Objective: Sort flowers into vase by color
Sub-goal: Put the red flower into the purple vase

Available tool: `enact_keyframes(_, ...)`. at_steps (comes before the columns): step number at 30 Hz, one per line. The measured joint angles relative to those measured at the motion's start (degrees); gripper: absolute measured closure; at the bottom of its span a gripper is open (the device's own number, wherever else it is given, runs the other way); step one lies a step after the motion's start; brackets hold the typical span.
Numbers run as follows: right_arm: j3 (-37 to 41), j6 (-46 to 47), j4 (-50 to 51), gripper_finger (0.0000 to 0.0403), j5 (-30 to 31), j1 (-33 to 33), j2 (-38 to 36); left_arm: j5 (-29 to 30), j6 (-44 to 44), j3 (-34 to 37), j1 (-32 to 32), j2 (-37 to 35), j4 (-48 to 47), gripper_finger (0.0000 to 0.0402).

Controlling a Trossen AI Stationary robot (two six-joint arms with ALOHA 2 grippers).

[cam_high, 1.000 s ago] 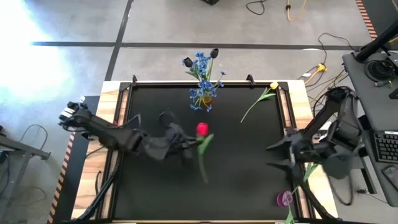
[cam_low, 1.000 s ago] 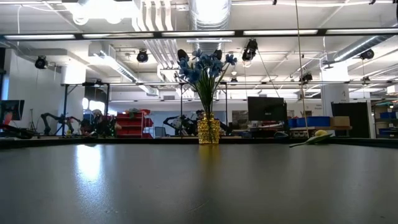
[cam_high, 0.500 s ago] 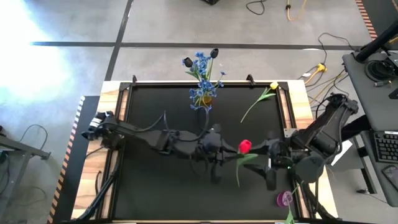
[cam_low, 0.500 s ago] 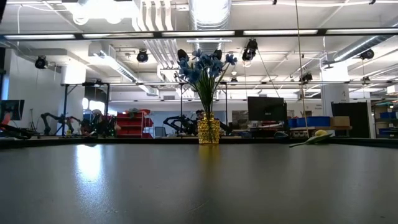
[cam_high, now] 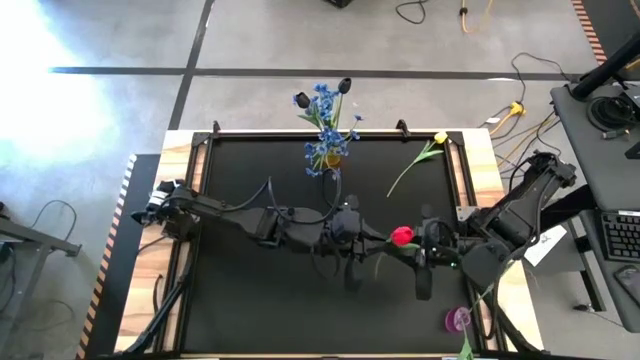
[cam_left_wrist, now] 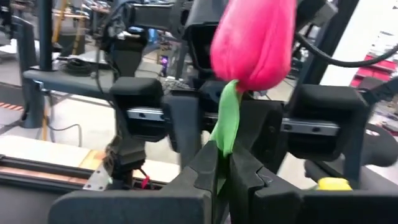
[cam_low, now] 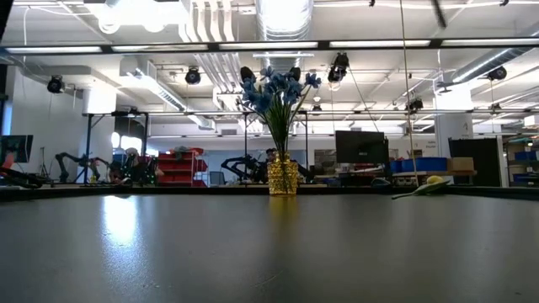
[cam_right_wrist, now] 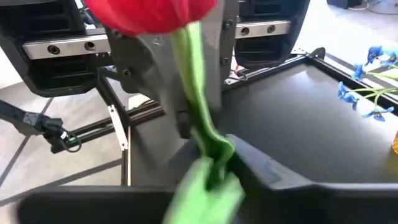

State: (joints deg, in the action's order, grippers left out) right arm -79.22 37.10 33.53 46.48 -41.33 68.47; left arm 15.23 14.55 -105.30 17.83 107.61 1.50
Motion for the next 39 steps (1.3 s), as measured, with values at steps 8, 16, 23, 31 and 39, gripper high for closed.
enact_keyframes(8, 0.0, -1.7, 0.9, 0.0391, -2.2, 0.8, -1.4, 1.5, 1.6, 0.0, -0.2, -3.1, -8.9, 0.0348)
enact_keyframes(16, 0.6, -3.9, 11.6, 0.0392, -11.0, -6.6, -11.0, 5.0, 7.7, 0.3, 0.7, -9.2, -35.4, 0.0248)
enact_keyframes(23, 9.6, -3.5, 12.6, 0.0393, -12.3, -21.9, -22.1, 10.0, 14.4, 1.3, 1.6, -10.1, -42.7, 0.0215)
enact_keyframes(31, 23.4, -1.1, 8.6, 0.0393, -12.1, -29.3, -30.4, 12.8, 22.4, 1.3, 1.5, -9.3, -43.6, 0.0219)
enact_keyframes(39, 30.3, -2.1, 7.7, 0.0393, -12.6, -31.6, -34.6, 12.9, 32.4, 1.3, 1.5, -9.3, -48.3, 0.0219)
